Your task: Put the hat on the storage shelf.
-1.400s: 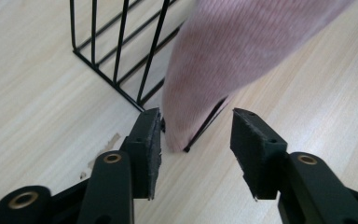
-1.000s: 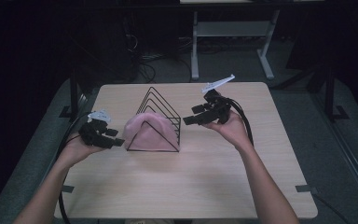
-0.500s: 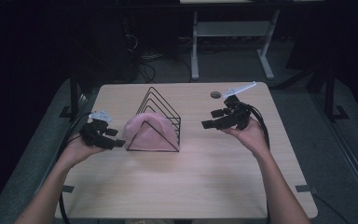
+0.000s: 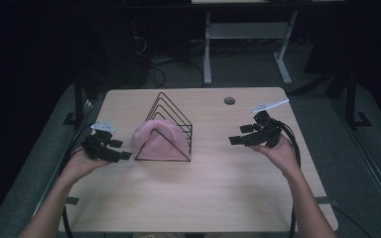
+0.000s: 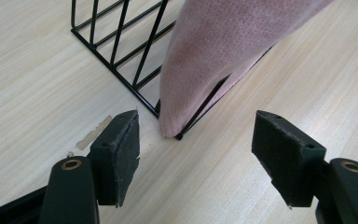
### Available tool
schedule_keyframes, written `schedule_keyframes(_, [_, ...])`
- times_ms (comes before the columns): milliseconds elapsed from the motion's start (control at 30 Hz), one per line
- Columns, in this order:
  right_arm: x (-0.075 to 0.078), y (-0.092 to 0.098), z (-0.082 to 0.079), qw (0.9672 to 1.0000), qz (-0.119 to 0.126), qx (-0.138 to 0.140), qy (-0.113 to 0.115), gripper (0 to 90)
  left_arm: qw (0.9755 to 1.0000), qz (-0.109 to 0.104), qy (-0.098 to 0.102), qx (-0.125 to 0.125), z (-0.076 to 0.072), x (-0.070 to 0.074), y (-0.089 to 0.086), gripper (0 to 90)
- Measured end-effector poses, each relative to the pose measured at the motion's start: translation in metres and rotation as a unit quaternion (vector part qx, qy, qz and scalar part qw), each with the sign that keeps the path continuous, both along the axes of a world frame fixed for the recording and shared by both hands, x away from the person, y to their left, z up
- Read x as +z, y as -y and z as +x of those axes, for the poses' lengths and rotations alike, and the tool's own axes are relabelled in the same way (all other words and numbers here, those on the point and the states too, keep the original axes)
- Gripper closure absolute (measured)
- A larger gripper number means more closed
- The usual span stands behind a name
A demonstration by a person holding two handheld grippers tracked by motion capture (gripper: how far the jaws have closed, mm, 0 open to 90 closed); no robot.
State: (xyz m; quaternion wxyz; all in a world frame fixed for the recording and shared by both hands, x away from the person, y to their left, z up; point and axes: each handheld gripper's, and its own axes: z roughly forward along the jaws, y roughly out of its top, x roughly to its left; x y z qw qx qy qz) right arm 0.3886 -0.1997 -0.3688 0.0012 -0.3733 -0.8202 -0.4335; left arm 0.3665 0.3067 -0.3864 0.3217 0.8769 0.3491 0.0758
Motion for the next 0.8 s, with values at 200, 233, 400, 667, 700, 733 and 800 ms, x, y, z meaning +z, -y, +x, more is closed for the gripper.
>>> schedule_keyframes(200, [-0.007, 0.013, -0.005, 0.9999, 0.001, -0.011, -0.006, 18.8, 1.0, 0.002, 0.006, 0.002, -0.002, 0.0, -0.001, 32.3])
schedule_keyframes(233, [-0.01, 0.019, -0.007, 0.9998, -0.002, -0.016, -0.01, 18.8, 1.0, 0.0, 0.007, 0.003, -0.002, 0.0, -0.001, 32.2])
schedule_keyframes(400, [-0.015, 0.032, -0.013, 0.9995, -0.003, -0.026, -0.016, 18.8, 1.0, -0.001, 0.005, 0.007, -0.003, -0.002, -0.002, 30.9])
schedule_keyframes(667, [-0.026, 0.052, -0.027, 0.9989, 0.004, -0.04, -0.022, 18.9, 1.0, -0.001, 0.005, 0.007, -0.007, -0.005, -0.001, 29.5])
schedule_keyframes(700, [-0.029, 0.057, -0.03, 0.9987, 0.005, -0.045, -0.023, 19.1, 1.0, 0.001, 0.003, 0.006, -0.008, -0.006, -0.001, 29.4])
schedule_keyframes(733, [-0.029, 0.057, -0.03, 0.9987, 0.005, -0.045, -0.023, 19.1, 1.0, 0.001, 0.003, 0.006, -0.008, -0.006, -0.001, 29.4])
schedule_keyframes(800, [-0.034, 0.065, -0.036, 0.9981, 0.006, -0.054, -0.029, 19.1, 1.0, -0.001, 0.0, 0.007, -0.009, -0.008, -0.001, 29.2])
